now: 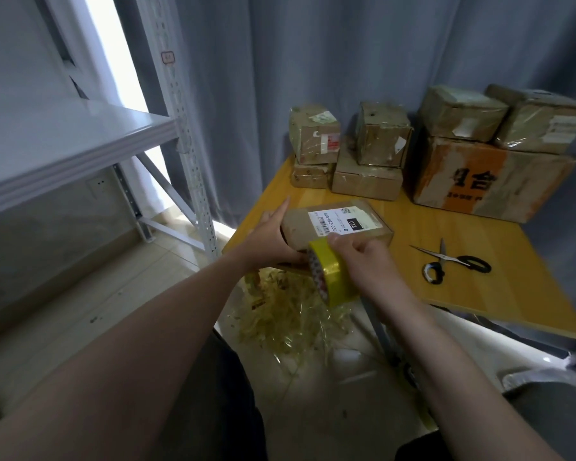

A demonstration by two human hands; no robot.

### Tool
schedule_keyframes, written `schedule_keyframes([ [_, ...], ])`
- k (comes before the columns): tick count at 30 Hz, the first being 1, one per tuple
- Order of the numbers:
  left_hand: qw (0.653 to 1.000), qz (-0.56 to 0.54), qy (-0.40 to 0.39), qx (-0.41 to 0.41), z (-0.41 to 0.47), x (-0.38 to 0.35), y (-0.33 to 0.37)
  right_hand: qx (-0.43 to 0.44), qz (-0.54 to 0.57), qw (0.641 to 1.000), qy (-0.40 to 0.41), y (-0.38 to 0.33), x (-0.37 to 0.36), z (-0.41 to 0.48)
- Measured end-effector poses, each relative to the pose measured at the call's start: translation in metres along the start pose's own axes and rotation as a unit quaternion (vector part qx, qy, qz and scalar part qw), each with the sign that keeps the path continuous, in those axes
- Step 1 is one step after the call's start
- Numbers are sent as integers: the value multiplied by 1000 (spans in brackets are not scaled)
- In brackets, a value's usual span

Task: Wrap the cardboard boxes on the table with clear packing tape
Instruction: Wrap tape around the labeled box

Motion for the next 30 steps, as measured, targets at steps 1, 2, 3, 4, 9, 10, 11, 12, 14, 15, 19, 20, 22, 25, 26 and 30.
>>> schedule_keyframes([
  [1, 1000, 5, -4, 2, -1, 0, 1, -8, 0, 1000, -4, 6, -2, -3],
  [2, 1000, 10, -7, 5, -2, -1, 1, -14, 0, 1000, -8, 12, -4, -6],
  [3, 1000, 14, -10, 7, -2, -1, 1, -19, 4, 1000, -11, 16, -7, -8],
  [4, 1000, 15, -14, 8, -2, -1, 1, -22, 7, 1000, -12, 19, -10, -9],
  [9, 999, 25, -22, 3, -3, -2, -4, -43, 16, 999, -15, 38, -14, -11],
  [10, 999, 30, -22, -1, -3, -2, -5, -48, 17, 998, -20, 43, -15, -11],
  [11, 999, 35, -24, -5, -3, -2, -6, -52, 15, 998, -21, 47, -16, -12],
  [12, 999, 39, -28, -10, -2, -1, -6, -51, 11, 999, -16, 49, -18, -13],
  [14, 997, 55, -47, -18, 1, 1, -6, -48, 1, 999, -4, 52, -20, -13],
  [15, 995, 73, -64, -22, 3, 3, -5, -47, 1, 999, 0, 53, -21, -12],
  [19, 973, 173, -149, -28, 12, 9, 4, -57, 23, 998, -2, 58, -22, -9],
  [20, 966, 200, -160, -27, 13, 12, 6, -60, 32, 998, -5, 58, -22, -8],
  [22, 950, 260, -166, -44, 16, 14, 11, -63, 53, 997, -12, 60, -22, -7],
  [25, 926, 320, -171, -103, 18, 15, 12, -69, 81, 994, -24, 62, -21, -7],
  [26, 920, 330, -175, -122, 17, 14, 12, -73, 84, 993, -27, 63, -21, -7],
  [30, 914, 326, -147, -191, 7, 7, 14, -71, 96, 992, -27, 64, -23, -8],
])
Point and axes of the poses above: each hand's wrist, its own z-axis towards the middle knuckle, its own x-axis out of the back of the hand, y = z × x, the point moved 2 cm from there along z, towards the middle knuckle, and after that the axes turned 13 degrees about -x, right-handed, at the moved point
